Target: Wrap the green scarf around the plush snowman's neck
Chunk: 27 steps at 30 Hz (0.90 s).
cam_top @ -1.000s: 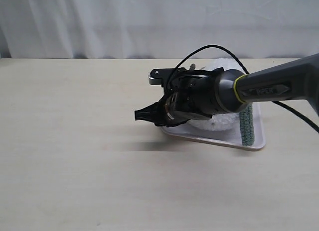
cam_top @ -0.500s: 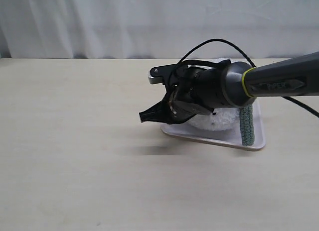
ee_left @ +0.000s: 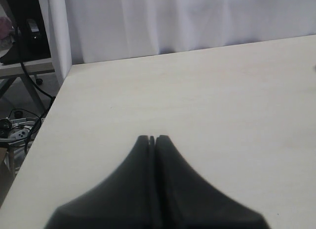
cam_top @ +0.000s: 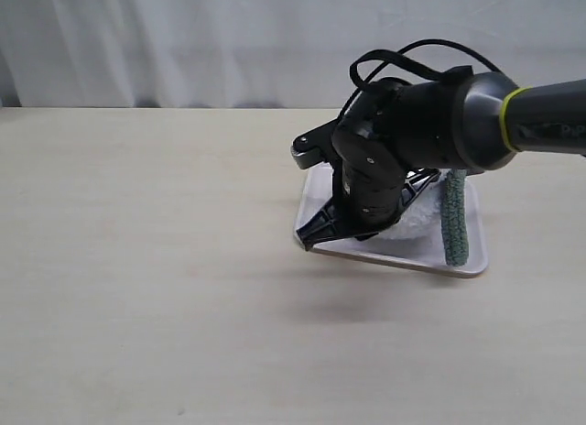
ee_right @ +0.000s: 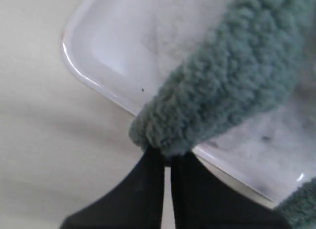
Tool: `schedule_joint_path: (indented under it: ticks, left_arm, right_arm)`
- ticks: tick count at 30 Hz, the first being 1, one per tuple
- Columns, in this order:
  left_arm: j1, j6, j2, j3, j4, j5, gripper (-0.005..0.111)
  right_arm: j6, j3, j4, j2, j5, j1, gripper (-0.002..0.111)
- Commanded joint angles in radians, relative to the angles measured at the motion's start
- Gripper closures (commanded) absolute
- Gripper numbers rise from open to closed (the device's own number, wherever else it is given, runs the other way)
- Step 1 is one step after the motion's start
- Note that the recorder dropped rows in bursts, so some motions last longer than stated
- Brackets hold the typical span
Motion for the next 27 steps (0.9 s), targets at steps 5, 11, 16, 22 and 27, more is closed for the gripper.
schedule_joint_path:
  ticks: [5, 11, 16, 22, 27]
  left_arm:
    - [-0.010, -0.002, -0.002, 0.002, 0.000, -0.013, 0.107]
    - [-0.010, -0.002, -0.002, 0.002, 0.000, -0.013, 0.107]
    - [-0.010, -0.002, -0.002, 0.002, 0.000, -0.013, 0.107]
    - [-0.010, -0.002, -0.002, 0.002, 0.000, -0.013, 0.107]
    - [-0.010, -0.002, -0.002, 0.002, 0.000, -0.013, 0.107]
  right_arm:
    - [-0.067, 0.003, -0.033, -0.020, 0.153, 0.000, 0.104]
    - [-0.071, 0.003, -0.070, -0.020, 0.201, 0.000, 0.104]
    - [-0.078, 0.018, -0.073, -0.020, 0.205, 0.000, 0.104]
    - [-0.078, 0.073, -0.103, 0.004, 0.195, 0.000, 0.104]
    - [-0.078, 0.079, -0.118, 0.007, 0.195, 0.000, 0.104]
